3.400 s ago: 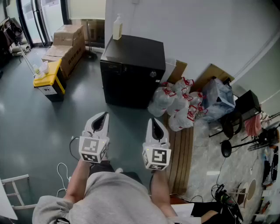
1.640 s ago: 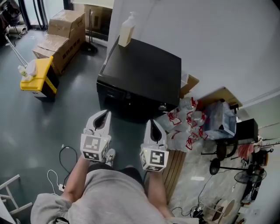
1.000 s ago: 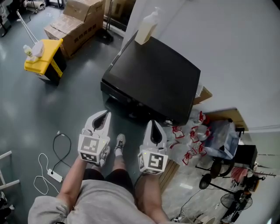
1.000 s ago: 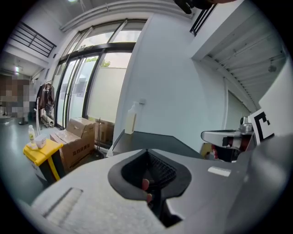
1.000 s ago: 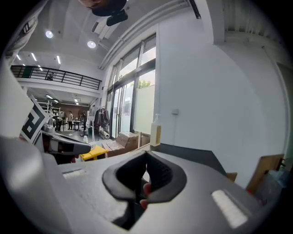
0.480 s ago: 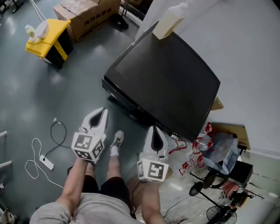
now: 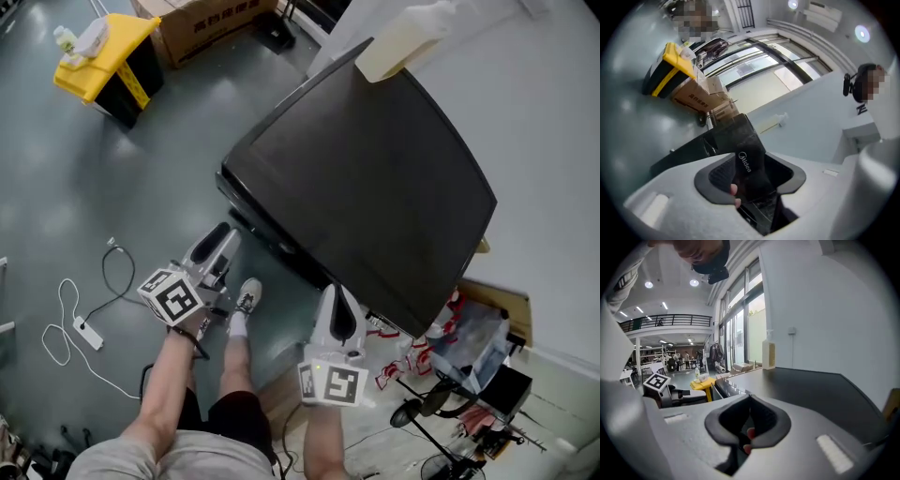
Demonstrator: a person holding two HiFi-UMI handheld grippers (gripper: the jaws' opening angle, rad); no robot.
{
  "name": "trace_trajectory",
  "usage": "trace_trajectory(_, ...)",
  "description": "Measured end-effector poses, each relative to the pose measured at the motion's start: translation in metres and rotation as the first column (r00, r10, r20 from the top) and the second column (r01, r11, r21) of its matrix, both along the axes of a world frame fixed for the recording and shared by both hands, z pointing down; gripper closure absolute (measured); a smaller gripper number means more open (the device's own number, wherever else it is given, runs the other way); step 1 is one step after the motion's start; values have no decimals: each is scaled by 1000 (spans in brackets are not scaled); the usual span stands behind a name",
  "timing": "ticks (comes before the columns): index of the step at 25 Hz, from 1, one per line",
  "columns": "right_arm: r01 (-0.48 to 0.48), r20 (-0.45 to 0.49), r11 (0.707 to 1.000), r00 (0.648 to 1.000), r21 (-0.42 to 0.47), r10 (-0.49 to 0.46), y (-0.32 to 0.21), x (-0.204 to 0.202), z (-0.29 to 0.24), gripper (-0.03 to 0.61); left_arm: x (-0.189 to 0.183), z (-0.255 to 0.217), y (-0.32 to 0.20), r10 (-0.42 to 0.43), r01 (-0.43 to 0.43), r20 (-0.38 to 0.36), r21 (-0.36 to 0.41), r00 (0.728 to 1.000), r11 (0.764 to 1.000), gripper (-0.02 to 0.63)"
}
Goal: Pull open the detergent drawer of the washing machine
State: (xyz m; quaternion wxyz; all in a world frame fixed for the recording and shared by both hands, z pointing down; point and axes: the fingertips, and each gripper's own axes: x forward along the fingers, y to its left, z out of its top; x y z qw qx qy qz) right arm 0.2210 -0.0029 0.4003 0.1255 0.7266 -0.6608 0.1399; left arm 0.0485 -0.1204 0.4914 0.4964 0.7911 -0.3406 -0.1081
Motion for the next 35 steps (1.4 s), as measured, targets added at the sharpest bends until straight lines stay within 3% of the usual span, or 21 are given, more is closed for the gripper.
trace_trajectory(5, 1, 11, 1000, 1000, -8, -1, -3, 9, 10, 574, 2, 21, -9, -44, 37, -154, -50, 987, 998, 339)
trace_trajectory(8, 3, 9, 1000, 1000, -15, -3, -6, 14, 15, 574, 8, 31, -17, -93, 66, -274, -107, 957, 992, 313)
trace_trajectory(11, -8, 22, 1000, 1000, -20, 9, -8, 19, 21, 574, 11, 33, -25, -132, 99, -323, -116, 937, 988, 305)
trace_trajectory(24, -25, 28, 1000, 999, -16, 26, -14, 32, 27, 574, 19, 34, -32, -205, 166, -429, -126, 880, 978, 299)
trace_trajectory(35, -27, 28, 999, 999, -30, 28, -9, 34, 34, 574, 23, 36, -32, -153, 128, -423, -87, 893, 988, 281)
